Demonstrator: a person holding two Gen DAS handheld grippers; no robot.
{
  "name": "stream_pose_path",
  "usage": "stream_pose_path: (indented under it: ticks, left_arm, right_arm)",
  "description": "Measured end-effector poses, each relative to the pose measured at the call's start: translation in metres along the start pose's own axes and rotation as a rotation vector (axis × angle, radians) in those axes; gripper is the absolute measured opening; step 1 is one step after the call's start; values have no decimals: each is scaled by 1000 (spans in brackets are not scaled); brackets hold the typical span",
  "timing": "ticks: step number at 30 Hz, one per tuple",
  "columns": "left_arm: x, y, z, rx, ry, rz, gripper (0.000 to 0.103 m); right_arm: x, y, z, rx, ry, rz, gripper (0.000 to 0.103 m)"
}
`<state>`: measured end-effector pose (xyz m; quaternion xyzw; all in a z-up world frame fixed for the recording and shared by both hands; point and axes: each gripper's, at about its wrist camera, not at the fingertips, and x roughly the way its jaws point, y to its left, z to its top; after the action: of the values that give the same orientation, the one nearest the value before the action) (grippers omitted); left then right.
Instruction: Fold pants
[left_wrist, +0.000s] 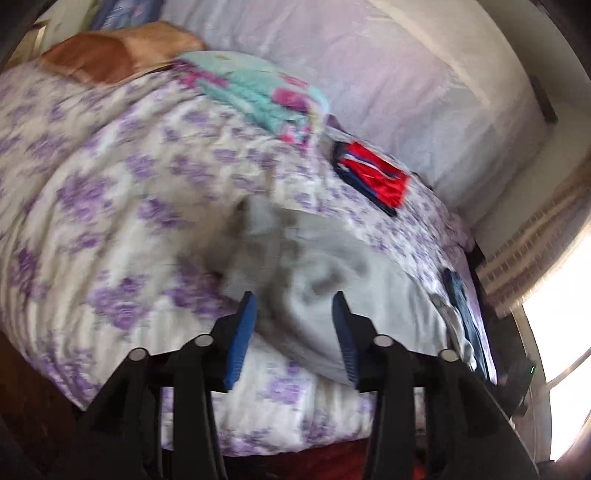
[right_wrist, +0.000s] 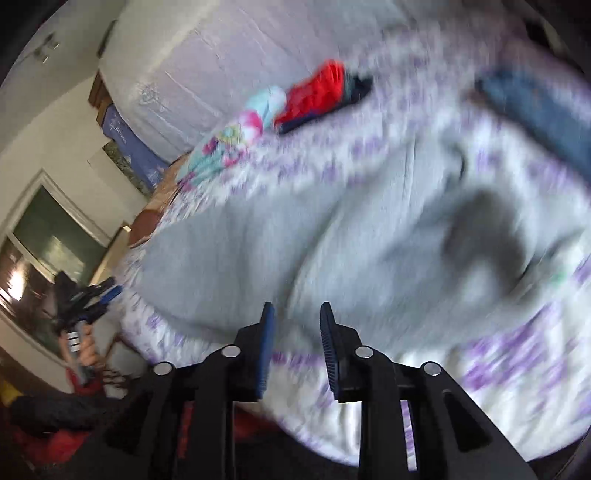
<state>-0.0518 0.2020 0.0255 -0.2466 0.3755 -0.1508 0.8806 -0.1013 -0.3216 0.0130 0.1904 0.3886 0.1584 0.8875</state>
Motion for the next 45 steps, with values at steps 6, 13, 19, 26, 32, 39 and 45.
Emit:
stream_pose_path:
  ticks: [6,13,19,26,32,39,45]
  left_arm:
    - [83,-77,-4,172,161,-81,63]
    - [169,-108,-58,410,188,46,95]
    - [164,-106,-89,565,21,79,98]
    - [162,-102,-88,564,19,51,98]
    - [165,-102,-84,554,20,38,98]
    - [161,-97,-72,475,54,-14,98]
    - [141,-79,-52,307,117,-203,98]
  right_arm:
    - [50,21,75,-224,-33,-336,60]
    - [144,-19,108,-252,200,-591,60]
    - [132,-44,89,-232,217,-594,55]
    - [105,-57,95,-97,85,-469,7]
    - [-6,-81,58,116,-117,-328,7]
    - [-52,-156,-36,517,-96,-197,11]
    - [-35,-143,-8,488,-141,-43,63]
